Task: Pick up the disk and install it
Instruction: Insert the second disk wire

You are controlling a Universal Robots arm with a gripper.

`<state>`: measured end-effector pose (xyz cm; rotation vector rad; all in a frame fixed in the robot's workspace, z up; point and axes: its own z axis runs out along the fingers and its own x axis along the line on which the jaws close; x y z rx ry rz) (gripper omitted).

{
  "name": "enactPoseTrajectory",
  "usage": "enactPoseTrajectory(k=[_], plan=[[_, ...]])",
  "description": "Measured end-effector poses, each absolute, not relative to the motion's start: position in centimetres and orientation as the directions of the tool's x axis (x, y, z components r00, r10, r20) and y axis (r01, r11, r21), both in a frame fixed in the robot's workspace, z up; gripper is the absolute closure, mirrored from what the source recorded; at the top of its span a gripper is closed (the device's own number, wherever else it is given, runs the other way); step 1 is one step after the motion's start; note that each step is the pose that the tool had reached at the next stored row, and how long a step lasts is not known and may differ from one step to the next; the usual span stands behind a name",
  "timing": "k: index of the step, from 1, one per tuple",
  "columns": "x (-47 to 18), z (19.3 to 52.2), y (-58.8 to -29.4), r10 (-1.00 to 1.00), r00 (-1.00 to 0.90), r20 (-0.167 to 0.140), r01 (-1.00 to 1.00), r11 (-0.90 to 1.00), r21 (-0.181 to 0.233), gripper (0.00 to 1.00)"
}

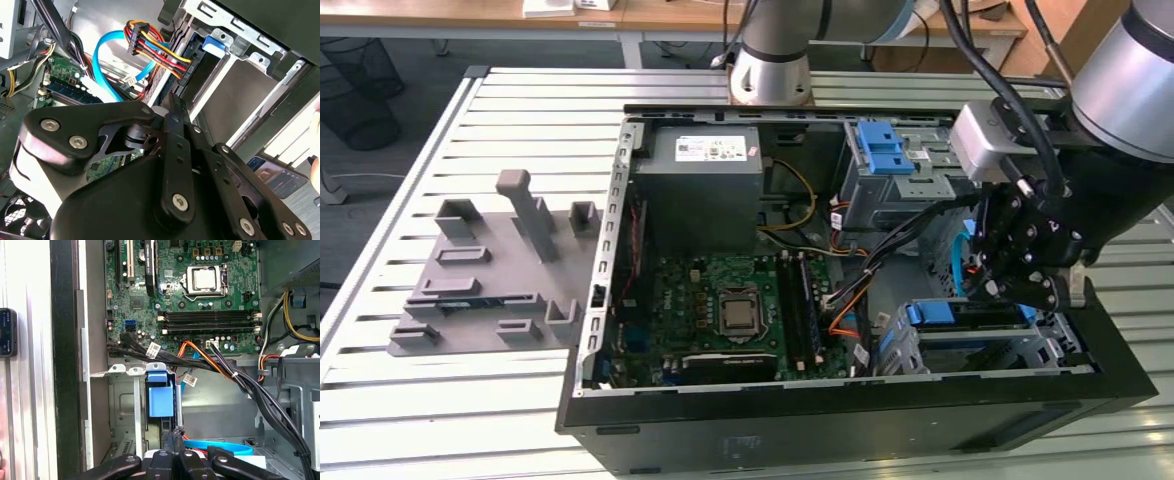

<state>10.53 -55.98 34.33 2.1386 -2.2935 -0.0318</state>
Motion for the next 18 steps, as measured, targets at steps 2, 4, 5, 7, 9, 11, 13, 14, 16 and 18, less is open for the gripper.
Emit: enactPoseTrajectory(k=[2,4,5,7,9,11,13,14,16,18], plan=[[10.5,34.4,-56.0,-0.998,-0.07,-0.009,-0.997,0.07,0.019,0.89],[10.5,34.7,-56.0,-0.997,-0.07,-0.01,-0.997,0.07,0.019,0.89],[10.5,34.8,-56.0,-0.997,-0.07,-0.01,-0.997,0.07,0.019,0.89],[10.5,35.2,-55.9,-0.997,-0.07,-0.01,-0.997,0.07,0.019,0.89],[10.5,35.6,-55.9,-0.998,-0.07,-0.01,-0.997,0.07,0.019,0.89],[10.5,36.0,-55.8,-0.997,-0.07,-0.01,-0.997,0.07,0.019,0.89],[10.5,36.4,-55.7,-0.997,-0.07,-0.01,-0.997,0.07,0.019,0.89],[10.5,36.6,-55.7,-0.997,-0.07,-0.01,-0.997,0.07,0.019,0.89],[10.5,37.0,-55.5,-0.997,-0.07,-0.01,-0.997,0.07,0.018,0.89],[10.5,37.2,-55.4,-0.997,-0.07,-0.01,-0.997,0.07,0.018,0.89]])
